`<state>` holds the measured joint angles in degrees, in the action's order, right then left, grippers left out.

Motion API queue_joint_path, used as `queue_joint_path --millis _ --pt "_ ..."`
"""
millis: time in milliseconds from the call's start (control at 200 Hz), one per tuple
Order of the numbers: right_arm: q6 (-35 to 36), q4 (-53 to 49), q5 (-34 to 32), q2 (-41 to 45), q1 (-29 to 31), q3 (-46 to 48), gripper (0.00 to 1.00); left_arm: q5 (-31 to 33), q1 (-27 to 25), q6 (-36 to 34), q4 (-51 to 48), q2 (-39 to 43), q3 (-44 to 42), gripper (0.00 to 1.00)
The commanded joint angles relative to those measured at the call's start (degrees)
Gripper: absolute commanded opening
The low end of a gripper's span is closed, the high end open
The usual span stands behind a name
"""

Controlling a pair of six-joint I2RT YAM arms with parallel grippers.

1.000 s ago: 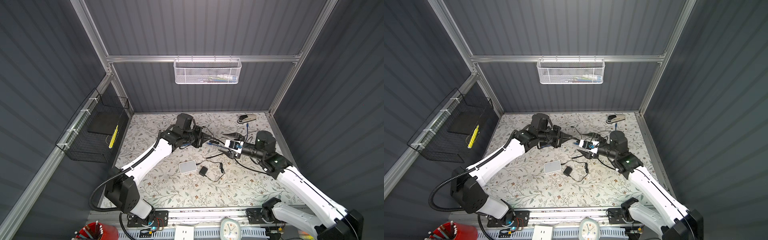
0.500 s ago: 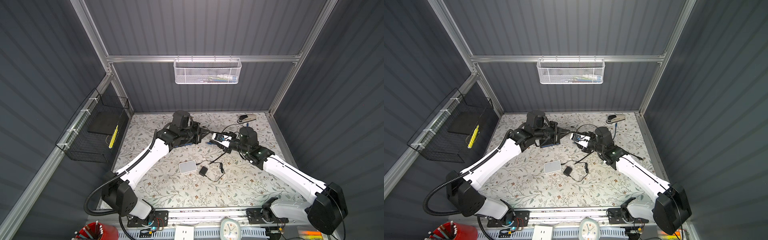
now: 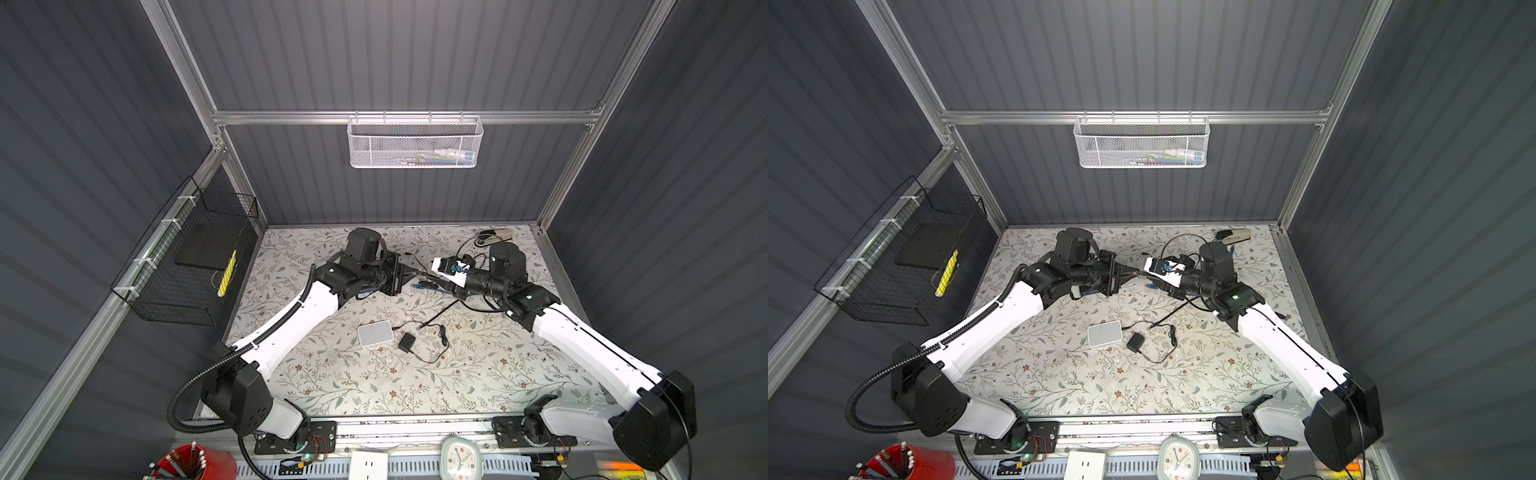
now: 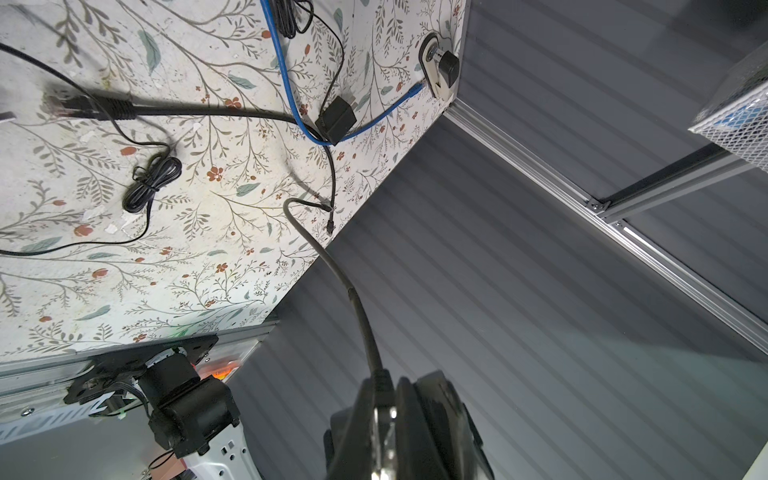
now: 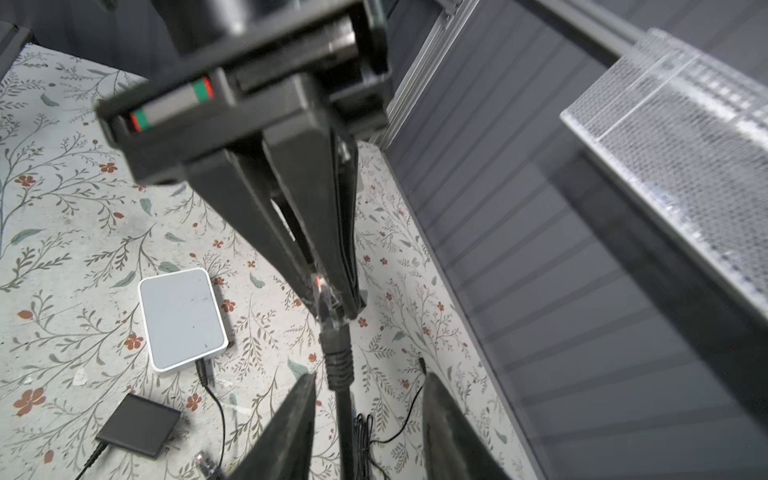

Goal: Insert the plug into the switch port

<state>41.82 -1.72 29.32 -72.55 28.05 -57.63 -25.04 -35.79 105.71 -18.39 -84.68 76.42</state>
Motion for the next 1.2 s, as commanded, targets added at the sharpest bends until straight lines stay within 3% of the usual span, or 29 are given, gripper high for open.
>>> queue_joint_path --millis 0,135,345,395,500,570,635,690,730,765,820,940,1066,1196 --pt "0.53 -2.62 0.21 -0.81 -0.09 -1.61 0.43 -0.17 -0.07 0.29 0.20 1.79 -0.21 0.00" --pt "1.94 -3.96 -0.90 -2.17 0.33 -2.23 0.38 0.34 -0.05 0.54 0.44 2.50 -1.05 0.00" --pt "1.18 -2.51 -4.13 -3.47 0.69 -2.86 0.02 0.25 -0.07 1.06 1.83 2.67 -1.53 0.00" --pt "0.62 -2.84 -4.36 -3.32 0.74 -3.10 0.00 0.29 -0.07 1.38 2.67 2.82 -1.78 0.00" --pt "-1.76 -4.63 0.41 -2.33 -0.75 -3.30 0.00 1.15 0.15 0.89 5.45 3.68 -2.59 0.33" --pt "-5.40 -7.34 10.42 -1.79 -4.38 -4.46 0.00 1.21 2.14 -2.92 6.38 4.80 -2.74 0.50" --pt "-7.98 -12.26 22.21 -2.92 -8.89 -7.15 0.00 0.27 7.05 -14.33 2.98 6.23 -1.87 0.58" --pt "-7.16 -21.96 31.95 -6.42 -12.35 -11.71 0.00 0.06 11.46 -34.77 -1.59 7.64 0.55 0.66" --pt "-2.38 -33.05 37.14 -10.23 -14.42 -16.76 0.00 0.87 12.73 -51.28 -5.89 8.77 2.60 0.77" --pt "2.19 -42.29 38.32 -13.52 -14.98 -21.21 0.00 -0.38 12.76 -66.43 -7.61 10.18 3.41 0.83" --pt "3.60 -44.95 38.85 -14.85 -15.05 -21.90 0.00 -9.06 12.57 -88.74 -6.40 13.12 0.65 0.88" --pt "6.38 -51.70 37.27 -19.54 -14.92 -26.54 0.00 -16.94 12.32 -119.98 -9.44 17.17 -5.52 0.95" --pt "7.56 -53.80 35.76 -22.42 -13.81 -28.07 0.00 -23.93 12.21 -134.26 -10.24 15.48 -7.31 0.98" --pt "9.51 -55.28 33.56 -23.63 -10.70 -28.22 0.00 -23.15 9.36 -137.81 -11.07 9.21 -4.12 0.97"
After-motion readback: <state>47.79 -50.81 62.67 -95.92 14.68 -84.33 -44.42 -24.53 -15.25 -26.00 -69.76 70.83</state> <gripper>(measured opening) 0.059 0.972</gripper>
